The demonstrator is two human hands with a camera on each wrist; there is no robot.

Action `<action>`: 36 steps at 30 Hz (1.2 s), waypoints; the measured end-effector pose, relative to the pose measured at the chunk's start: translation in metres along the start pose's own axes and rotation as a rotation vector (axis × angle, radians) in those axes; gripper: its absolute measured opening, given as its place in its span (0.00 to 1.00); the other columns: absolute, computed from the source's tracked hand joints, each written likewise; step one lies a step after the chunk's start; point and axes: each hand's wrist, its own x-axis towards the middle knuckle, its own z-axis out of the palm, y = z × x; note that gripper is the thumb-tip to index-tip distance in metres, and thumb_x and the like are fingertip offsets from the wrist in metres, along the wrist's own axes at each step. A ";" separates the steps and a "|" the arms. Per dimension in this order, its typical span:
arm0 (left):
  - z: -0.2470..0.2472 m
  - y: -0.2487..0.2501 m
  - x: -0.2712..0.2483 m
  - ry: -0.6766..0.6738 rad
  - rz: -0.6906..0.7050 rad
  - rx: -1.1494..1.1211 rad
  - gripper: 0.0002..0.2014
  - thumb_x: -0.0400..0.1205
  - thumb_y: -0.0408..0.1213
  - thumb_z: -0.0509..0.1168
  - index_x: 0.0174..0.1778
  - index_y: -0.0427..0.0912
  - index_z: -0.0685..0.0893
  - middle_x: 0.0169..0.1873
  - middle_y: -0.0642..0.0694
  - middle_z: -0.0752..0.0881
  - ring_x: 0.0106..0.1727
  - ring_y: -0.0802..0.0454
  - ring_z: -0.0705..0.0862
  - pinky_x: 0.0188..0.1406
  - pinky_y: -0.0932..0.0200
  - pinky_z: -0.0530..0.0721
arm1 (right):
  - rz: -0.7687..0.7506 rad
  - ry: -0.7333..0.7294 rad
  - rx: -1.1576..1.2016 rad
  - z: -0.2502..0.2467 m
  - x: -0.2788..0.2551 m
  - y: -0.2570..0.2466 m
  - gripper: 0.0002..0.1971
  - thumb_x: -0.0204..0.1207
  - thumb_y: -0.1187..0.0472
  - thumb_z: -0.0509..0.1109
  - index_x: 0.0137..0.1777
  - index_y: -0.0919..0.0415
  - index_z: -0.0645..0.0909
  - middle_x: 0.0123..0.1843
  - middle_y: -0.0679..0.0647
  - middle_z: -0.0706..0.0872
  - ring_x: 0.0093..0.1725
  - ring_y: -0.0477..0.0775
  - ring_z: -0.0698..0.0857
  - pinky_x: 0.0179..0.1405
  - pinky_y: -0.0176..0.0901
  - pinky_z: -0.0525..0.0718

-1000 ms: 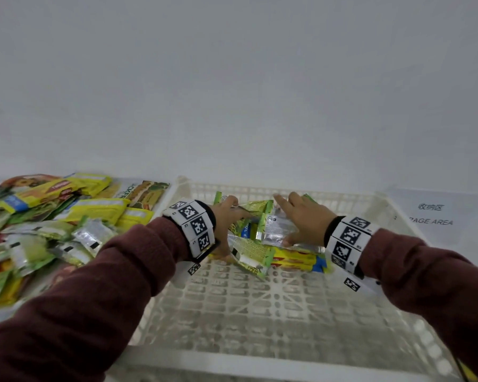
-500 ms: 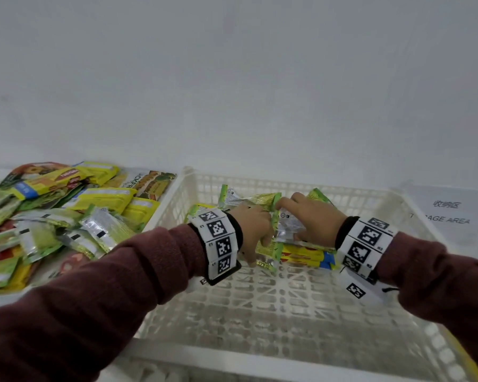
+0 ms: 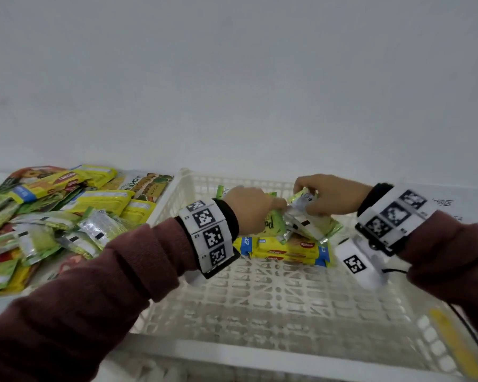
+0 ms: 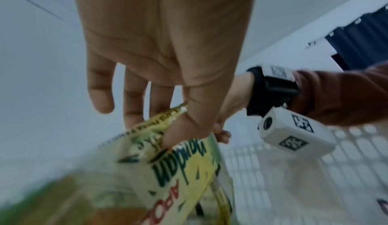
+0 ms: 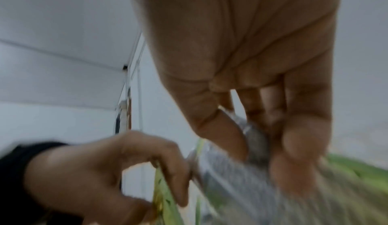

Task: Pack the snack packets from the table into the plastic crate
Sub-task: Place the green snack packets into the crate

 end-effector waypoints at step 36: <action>0.062 0.005 -0.032 -0.577 0.002 0.021 0.26 0.82 0.34 0.62 0.76 0.36 0.63 0.71 0.37 0.71 0.70 0.42 0.73 0.60 0.54 0.74 | -0.145 -0.316 -0.494 0.095 -0.022 -0.012 0.22 0.75 0.49 0.68 0.66 0.53 0.70 0.57 0.53 0.82 0.48 0.53 0.78 0.36 0.41 0.71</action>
